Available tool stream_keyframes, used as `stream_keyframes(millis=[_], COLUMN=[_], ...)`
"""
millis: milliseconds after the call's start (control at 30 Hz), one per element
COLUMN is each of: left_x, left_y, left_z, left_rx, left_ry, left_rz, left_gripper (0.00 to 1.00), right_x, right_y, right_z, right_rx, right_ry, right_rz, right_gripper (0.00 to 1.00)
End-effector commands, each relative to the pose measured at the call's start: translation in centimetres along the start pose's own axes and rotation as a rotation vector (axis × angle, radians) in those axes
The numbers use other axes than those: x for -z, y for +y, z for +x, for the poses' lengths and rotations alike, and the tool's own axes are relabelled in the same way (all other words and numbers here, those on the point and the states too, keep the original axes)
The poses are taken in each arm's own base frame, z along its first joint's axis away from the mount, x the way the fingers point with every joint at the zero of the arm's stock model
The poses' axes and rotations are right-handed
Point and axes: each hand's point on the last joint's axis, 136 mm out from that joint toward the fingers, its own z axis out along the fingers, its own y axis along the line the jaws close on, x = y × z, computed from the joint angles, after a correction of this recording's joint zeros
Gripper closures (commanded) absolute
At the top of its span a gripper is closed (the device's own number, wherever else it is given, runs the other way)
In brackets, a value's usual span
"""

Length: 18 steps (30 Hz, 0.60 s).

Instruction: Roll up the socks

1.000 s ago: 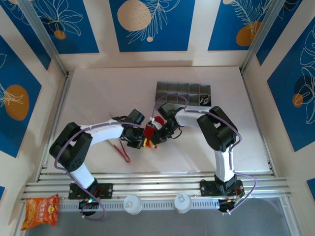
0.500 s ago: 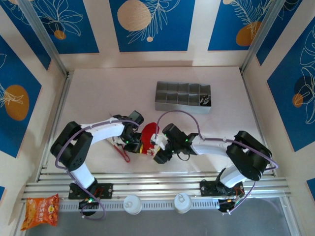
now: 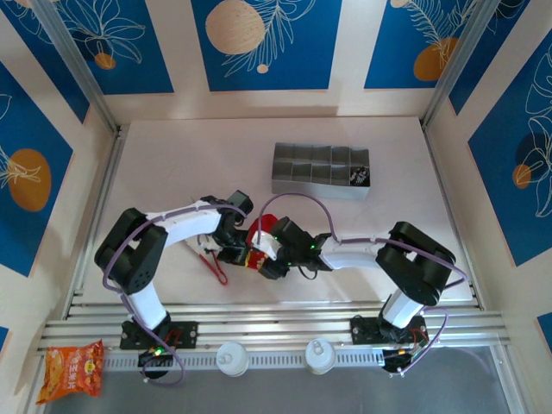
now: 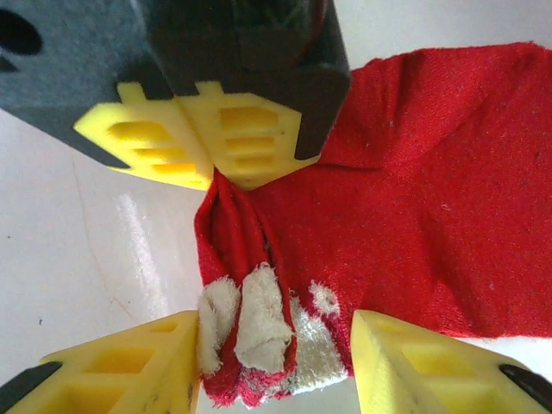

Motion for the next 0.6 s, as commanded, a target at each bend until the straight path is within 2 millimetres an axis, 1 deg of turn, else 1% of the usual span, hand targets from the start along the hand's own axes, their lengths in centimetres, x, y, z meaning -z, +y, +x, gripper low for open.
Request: stream_keyframes(millis=[0,100,167,233,300,400,467,500,533,567], left_x=[-0.1,-0.1,0.0,0.1,0.2,0.5,1.1,1.5,2.1,2.5], left_y=[0.5,0.5,0.5,0.5,0.5,0.3,-0.1,-0.5,-1.0,-1.4], left_z=[-0.7,-0.8,-0.9,-0.9,-0.9,-0.9,-1.0,-1.0,-1.0,-1.0], left_rx=[0.009,0.007,0.004,0.002,0.001,-0.013,-0.03,-0.045,-0.063,-0.082], left_ry=[-0.023,-0.021,-0.02,-0.02,-0.019,-0.022,-0.033,-0.041,-0.05,-0.057], left_rz=[-0.046,-0.044,-0.042,-0.041,-0.04,-0.021,0.006,0.034,0.067,0.095], left_gripper=[1.0,1.0,1.0,1.0,1.0,1.0,1.0,0.95,0.83,0.74], right_x=[-0.3,-0.7,-0.9,-1.1,-1.2,-1.3,-1.4,-1.4,-1.4,-1.5], right_y=[0.7,0.6,0.2,-0.3,-0.7,-1.0,-1.2,-1.3,-1.3,-1.4], right_z=[-0.8,-0.6,-0.5,-0.3,-0.2,0.2,0.8,1.2,1.4,1.7], right_rx=[-0.007,-0.034,-0.066,-0.107,-0.146,-0.198,-0.252,-0.287,-0.326,-0.358], right_ry=[-0.018,0.002,0.014,0.029,0.041,0.062,0.089,0.109,0.122,0.133], right_rz=[-0.026,-0.029,-0.027,-0.025,-0.031,-0.051,-0.07,-0.088,-0.113,-0.129], right_gripper=[0.54,0.58,0.63,0.72,0.84,0.99,1.0,1.0,1.0,1.0])
